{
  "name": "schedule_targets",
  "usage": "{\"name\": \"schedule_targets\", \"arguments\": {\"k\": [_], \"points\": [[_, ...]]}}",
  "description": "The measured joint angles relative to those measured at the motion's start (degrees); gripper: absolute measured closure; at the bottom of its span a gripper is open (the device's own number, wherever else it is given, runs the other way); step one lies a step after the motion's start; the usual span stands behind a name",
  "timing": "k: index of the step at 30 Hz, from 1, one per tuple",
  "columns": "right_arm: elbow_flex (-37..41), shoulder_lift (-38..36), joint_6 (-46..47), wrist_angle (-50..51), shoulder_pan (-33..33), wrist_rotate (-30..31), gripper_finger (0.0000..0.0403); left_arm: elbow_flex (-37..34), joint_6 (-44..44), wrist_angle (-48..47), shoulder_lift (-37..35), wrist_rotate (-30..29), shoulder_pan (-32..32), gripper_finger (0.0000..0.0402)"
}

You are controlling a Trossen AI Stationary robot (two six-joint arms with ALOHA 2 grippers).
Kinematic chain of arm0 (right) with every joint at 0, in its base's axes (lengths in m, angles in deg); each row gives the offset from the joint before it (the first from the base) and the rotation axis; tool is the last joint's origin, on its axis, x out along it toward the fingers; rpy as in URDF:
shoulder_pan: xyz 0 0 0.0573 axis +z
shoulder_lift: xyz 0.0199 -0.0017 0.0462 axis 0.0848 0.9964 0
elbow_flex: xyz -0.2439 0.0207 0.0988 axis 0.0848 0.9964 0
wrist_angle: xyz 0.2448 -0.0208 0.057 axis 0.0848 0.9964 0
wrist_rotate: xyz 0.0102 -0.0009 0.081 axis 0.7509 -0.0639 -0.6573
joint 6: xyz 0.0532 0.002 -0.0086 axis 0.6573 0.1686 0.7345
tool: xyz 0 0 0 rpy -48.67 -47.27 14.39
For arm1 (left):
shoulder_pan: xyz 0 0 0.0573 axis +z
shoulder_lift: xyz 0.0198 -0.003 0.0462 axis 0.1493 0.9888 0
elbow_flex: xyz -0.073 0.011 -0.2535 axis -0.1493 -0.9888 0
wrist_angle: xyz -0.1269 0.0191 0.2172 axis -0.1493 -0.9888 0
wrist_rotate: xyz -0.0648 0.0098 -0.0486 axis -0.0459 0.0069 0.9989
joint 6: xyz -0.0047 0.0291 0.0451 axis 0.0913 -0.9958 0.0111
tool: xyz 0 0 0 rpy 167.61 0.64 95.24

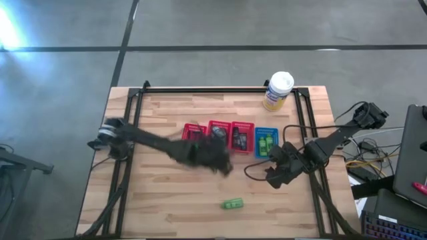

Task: Pick & Place Travel size toiletries
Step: Put the deodorant into the middle red bin

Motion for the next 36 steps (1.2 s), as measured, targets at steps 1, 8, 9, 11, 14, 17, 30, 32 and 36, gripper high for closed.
{"name": "schedule_targets", "arguments": {"k": [1,8,9,11,14,17,30,32,36], "points": [[0.0,0.0,0.0,0.0,0.0,0.4,0.0154,-0.7,1.6,0.7,-1.1,-1.4,2.1,0.0197],[0.0,0.1,3.0,-0.3,0.0,3.3,0.0158,-7.3,10.3,6.5,-3.9,0.4,16.3,0.0197],[0.0,0.1,3.5,-0.3,0.0,3.3,0.0157,-8.1,11.4,6.4,-3.5,1.2,17.3,0.0197],[0.0,0.1,4.4,-0.3,0.0,3.7,0.0153,-9.9,13.7,7.3,-3.0,1.8,18.2,0.0197],[0.1,0.1,5.6,-0.4,0.0,4.5,0.0145,-12.1,16.9,10.1,-2.5,1.2,18.0,0.0197],[0.5,0.1,5.8,-0.4,0.0,4.6,0.0136,-13.5,18.1,12.2,-1.8,0.6,17.3,0.0197],[1.8,0.1,6.0,-0.6,0.0,4.6,0.0106,-8.2,7.9,21.5,-1.2,-1.9,17.0,0.0197],[1.8,0.1,6.0,-0.6,0.0,4.6,0.0103,-7.3,5.6,21.6,-0.1,-3.3,17.8,0.0197],[1.8,0.1,6.0,-0.8,0.0,4.6,0.0101,-7.5,2.8,25.0,3.1,-2.6,19.0,0.0197]]}}
